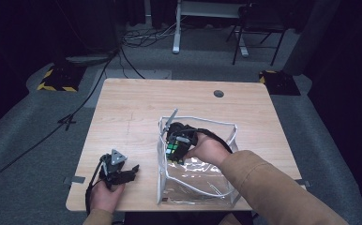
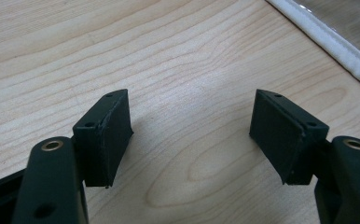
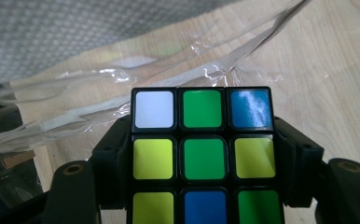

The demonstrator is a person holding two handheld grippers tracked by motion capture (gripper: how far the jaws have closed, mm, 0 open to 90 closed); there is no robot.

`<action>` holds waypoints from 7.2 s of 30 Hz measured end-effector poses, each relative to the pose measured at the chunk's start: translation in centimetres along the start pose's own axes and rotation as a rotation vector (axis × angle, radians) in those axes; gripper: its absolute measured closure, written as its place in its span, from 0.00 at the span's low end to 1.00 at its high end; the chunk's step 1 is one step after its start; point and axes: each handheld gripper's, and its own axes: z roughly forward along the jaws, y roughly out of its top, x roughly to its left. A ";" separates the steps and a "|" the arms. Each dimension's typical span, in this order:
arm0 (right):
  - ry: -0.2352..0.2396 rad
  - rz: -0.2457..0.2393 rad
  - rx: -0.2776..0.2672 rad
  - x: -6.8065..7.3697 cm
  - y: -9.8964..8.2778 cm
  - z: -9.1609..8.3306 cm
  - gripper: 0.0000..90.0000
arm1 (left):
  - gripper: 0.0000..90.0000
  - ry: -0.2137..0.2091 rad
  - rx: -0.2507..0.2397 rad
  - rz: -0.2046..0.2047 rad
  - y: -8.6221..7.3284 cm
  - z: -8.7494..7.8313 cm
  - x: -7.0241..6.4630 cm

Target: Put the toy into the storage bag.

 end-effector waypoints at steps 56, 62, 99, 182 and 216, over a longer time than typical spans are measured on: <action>-0.001 0.054 0.078 0.2 0.2 4.4 0.37 | 0.33 -0.002 -0.001 0.001 0.0 0.0 0.0; 0.003 0.054 0.079 0.2 0.3 4.5 0.35 | 0.33 -0.003 -0.001 0.001 0.0 0.0 0.0; -0.060 0.111 -0.145 2.0 -0.1 -5.8 0.38 | 0.33 -0.006 0.006 0.015 -0.2 -0.3 0.0; -0.440 0.606 -0.366 -7.1 -28.4 -9.9 0.37 | 0.27 -0.005 0.005 -0.005 -0.8 -0.8 1.9; -0.481 0.663 -0.495 -4.2 -34.4 -1.3 0.39 | 0.25 -0.012 0.007 0.003 -0.8 -0.8 1.9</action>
